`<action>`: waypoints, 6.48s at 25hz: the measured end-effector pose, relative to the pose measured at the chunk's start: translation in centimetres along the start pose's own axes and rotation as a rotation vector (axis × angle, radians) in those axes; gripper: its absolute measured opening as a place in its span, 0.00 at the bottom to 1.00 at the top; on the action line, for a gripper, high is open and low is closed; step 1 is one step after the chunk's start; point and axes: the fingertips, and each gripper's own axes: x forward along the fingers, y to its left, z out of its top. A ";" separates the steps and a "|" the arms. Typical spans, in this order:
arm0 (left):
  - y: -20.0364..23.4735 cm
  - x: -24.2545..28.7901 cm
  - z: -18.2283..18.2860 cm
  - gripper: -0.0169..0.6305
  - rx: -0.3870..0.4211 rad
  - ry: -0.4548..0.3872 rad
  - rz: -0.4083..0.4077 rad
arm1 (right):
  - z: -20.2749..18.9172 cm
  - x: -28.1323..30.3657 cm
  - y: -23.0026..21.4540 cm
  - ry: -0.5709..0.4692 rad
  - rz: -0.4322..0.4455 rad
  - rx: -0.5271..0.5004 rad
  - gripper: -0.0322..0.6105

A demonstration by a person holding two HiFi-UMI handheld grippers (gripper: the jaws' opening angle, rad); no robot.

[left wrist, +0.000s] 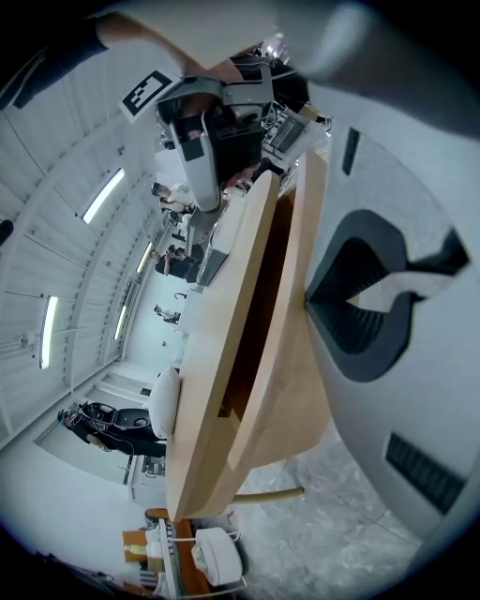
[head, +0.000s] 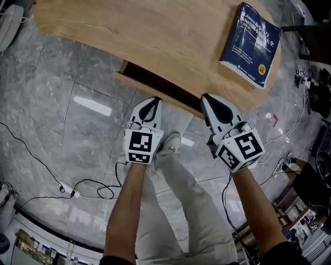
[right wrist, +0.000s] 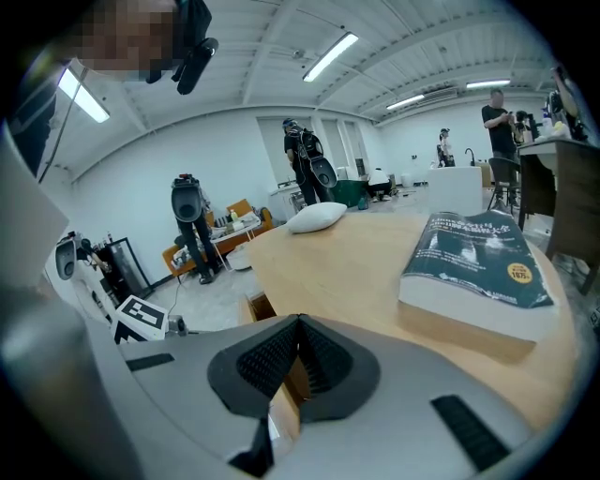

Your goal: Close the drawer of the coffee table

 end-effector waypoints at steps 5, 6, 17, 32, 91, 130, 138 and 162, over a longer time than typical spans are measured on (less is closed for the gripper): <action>0.0 1.1 0.8 0.03 0.018 0.006 0.000 | 0.0 -0.2 0.0 -0.001 0.003 -0.016 0.07; 0.0 1.3 0.9 0.03 0.018 0.007 0.001 | 0.0 -0.3 0.0 -0.002 0.002 -0.014 0.07; 0.2 3.4 2.3 0.03 0.001 0.007 0.041 | -0.6 -0.6 -0.4 -0.008 -0.012 0.019 0.07; 0.4 5.7 3.8 0.03 -0.015 0.017 0.077 | -1.4 -1.3 -1.3 -0.004 -0.022 0.041 0.07; -6.6 -15.0 23.1 0.03 0.064 -0.009 -0.139 | 12.3 -15.2 5.7 -0.105 -0.254 0.175 0.07; -12.5 -34.0 39.1 0.03 0.276 -0.242 -0.435 | 24.8 -29.0 15.7 -0.366 -0.450 0.112 0.07; -13.3 -35.2 40.4 0.03 0.297 -0.276 -0.446 | 27.1 -29.8 17.9 -0.400 -0.425 0.047 0.07; -23.1 -42.3 43.0 0.03 0.440 -0.437 -0.421 | 29.6 -39.8 23.0 -0.567 -0.350 -0.016 0.07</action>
